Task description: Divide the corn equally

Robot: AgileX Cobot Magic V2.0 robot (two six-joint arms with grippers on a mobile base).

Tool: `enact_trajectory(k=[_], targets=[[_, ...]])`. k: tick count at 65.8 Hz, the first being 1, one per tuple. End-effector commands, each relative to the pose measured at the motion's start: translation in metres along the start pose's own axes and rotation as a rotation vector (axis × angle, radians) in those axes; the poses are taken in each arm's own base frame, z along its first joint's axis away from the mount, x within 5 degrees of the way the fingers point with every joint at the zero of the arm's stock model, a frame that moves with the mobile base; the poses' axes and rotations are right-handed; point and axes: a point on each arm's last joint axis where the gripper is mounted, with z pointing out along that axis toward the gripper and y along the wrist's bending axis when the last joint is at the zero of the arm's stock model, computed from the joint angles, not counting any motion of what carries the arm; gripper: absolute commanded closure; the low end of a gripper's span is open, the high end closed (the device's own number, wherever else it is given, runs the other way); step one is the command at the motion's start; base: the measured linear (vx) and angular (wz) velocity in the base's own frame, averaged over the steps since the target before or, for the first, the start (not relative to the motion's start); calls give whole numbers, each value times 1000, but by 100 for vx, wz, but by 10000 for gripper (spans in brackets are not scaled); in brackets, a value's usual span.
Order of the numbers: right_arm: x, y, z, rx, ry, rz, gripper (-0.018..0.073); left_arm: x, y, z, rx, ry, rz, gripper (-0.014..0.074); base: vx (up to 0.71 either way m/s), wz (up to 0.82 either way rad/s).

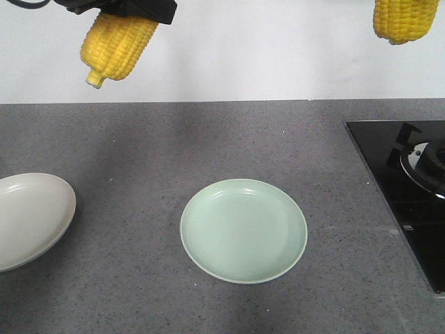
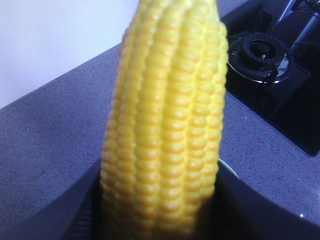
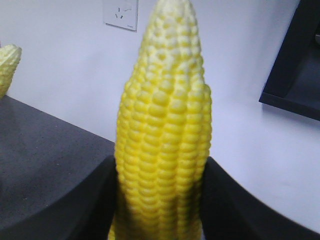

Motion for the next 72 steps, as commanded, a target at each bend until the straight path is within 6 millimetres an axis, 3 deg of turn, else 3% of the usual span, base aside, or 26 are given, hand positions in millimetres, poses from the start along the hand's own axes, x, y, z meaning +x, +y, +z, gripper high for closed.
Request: enact_trajectory(k=[1, 72], targets=[[-16, 0, -15, 34, -115, -4, 566, -7, -9, -26, 12, -96, 3, 603, 2, -1], [-16, 0, -15, 34, -115, -4, 566, -7, -9, -26, 12, -96, 3, 603, 1, 0]])
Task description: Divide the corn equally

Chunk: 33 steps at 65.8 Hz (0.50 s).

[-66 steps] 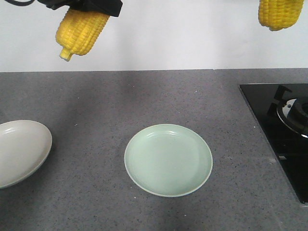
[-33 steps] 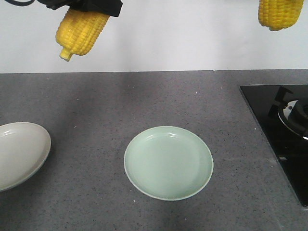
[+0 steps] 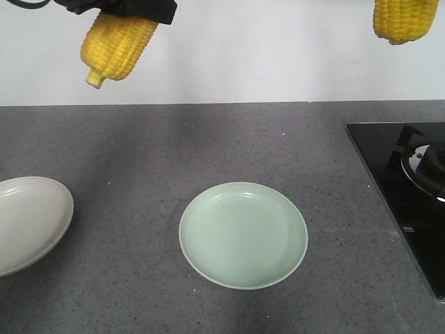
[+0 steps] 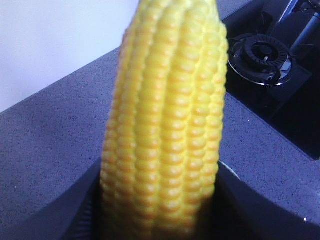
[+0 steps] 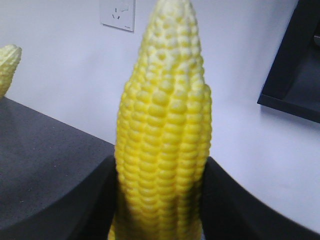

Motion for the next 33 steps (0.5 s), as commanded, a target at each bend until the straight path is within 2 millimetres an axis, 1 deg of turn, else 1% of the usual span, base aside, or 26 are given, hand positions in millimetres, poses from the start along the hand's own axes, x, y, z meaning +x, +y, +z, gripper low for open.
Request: enact_trajectory(k=[1, 33], targets=[[-16, 0, -15, 34, -115, -4, 566, -7, -9, -26, 12, -96, 3, 603, 0, 0], [-16, 0, -15, 34, -115, -4, 566, -7, -9, -26, 12, -96, 3, 603, 0, 0]])
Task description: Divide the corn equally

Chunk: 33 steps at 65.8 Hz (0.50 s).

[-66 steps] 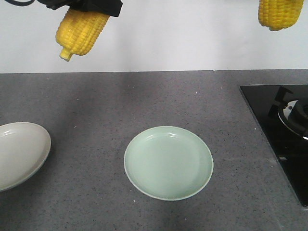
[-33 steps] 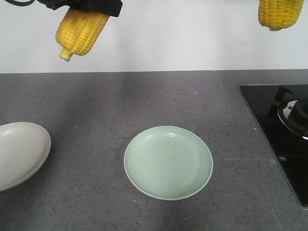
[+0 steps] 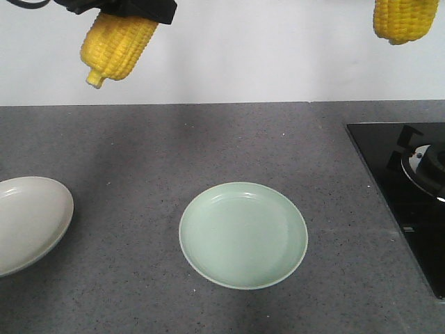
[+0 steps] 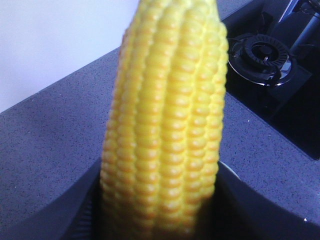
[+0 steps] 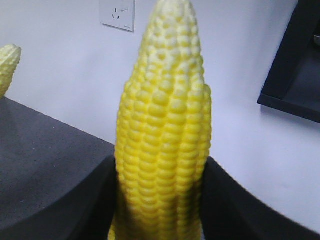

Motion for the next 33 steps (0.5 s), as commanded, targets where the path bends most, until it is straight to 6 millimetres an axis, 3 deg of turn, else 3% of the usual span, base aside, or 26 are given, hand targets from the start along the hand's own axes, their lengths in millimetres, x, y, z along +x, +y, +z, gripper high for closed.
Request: enact_trajectory(k=[1, 33], targets=[[-16, 0, -15, 34, -115, -4, 566, -7, -9, -26, 12, -96, 3, 603, 0, 0], [-16, 0, -15, 34, -115, -4, 566, -7, -9, -26, 12, -96, 3, 603, 0, 0]])
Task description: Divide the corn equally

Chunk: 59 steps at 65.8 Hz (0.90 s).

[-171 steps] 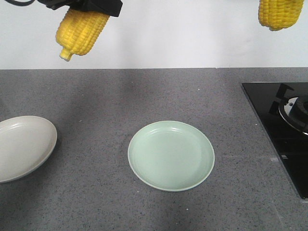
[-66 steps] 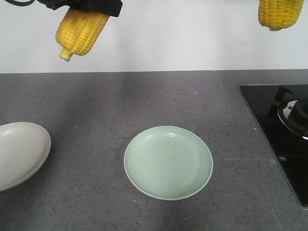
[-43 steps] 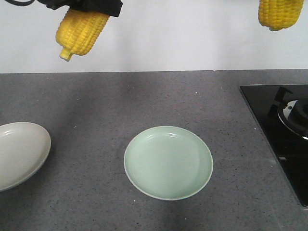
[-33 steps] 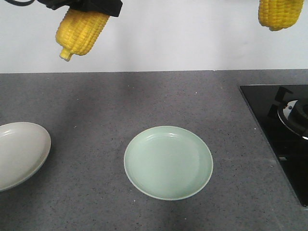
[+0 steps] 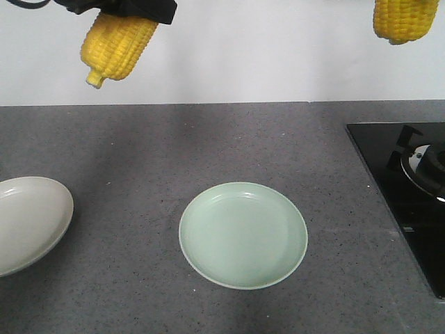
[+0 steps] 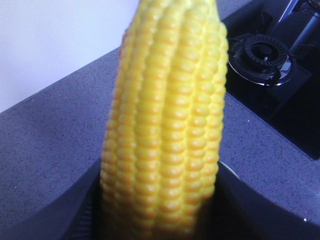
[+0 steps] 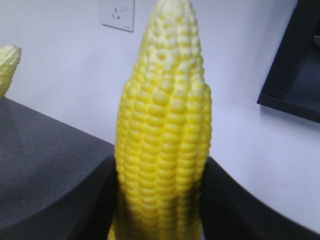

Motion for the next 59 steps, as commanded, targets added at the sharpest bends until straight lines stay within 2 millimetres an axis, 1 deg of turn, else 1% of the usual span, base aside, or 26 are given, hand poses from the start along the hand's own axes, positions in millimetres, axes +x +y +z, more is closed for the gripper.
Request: enact_trajectory(k=[1, 59], targets=[[-16, 0, -15, 34, -115, -4, 566, -7, -9, -26, 12, -96, 3, 603, 0, 0], [-16, 0, -15, 34, -115, -4, 566, -7, -9, -26, 15, -97, 3, 603, 0, 0]])
